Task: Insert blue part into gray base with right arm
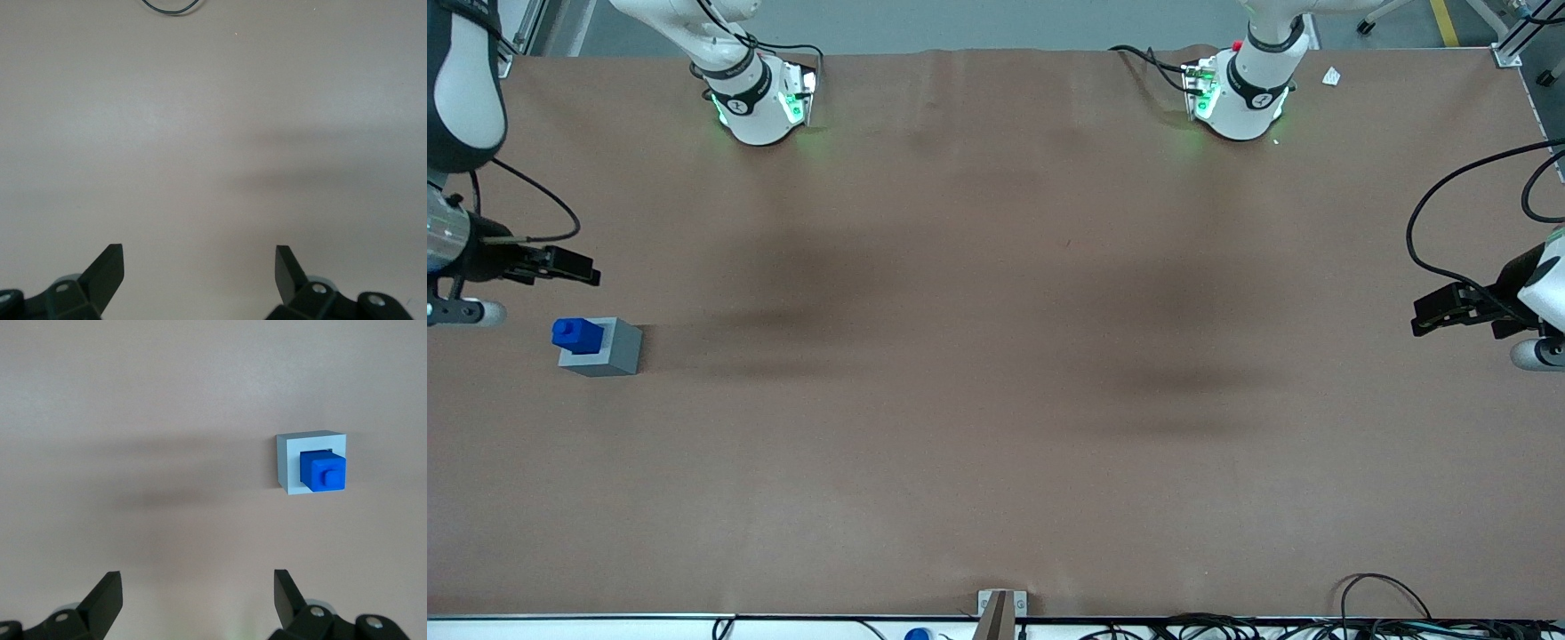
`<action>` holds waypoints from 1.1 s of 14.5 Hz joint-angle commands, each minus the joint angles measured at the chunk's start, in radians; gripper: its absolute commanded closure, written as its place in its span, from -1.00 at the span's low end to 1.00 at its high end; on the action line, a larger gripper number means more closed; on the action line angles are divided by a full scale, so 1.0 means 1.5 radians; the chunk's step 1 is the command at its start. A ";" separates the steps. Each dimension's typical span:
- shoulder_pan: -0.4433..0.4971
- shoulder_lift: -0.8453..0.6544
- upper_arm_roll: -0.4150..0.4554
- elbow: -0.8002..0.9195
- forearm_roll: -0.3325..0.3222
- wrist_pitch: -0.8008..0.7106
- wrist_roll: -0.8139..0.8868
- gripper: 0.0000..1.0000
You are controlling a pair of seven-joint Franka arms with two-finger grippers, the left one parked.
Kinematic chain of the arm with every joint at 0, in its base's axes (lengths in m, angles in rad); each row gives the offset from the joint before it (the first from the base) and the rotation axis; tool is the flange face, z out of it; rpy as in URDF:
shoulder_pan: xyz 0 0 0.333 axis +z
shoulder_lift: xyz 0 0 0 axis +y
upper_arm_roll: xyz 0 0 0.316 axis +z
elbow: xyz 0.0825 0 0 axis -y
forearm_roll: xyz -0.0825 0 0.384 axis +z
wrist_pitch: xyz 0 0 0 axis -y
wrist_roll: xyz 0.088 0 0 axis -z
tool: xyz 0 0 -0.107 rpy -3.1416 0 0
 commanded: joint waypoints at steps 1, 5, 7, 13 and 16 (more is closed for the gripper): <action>0.011 -0.046 0.000 -0.017 0.003 -0.010 0.007 -1.00; 0.048 -0.084 0.001 -0.017 0.002 -0.037 0.054 -1.00; 0.058 -0.108 0.001 -0.017 0.002 -0.048 0.058 -1.00; 0.060 -0.171 0.000 -0.018 0.002 -0.086 0.059 -1.00; 0.058 -0.175 -0.001 -0.008 0.000 -0.095 0.057 -1.00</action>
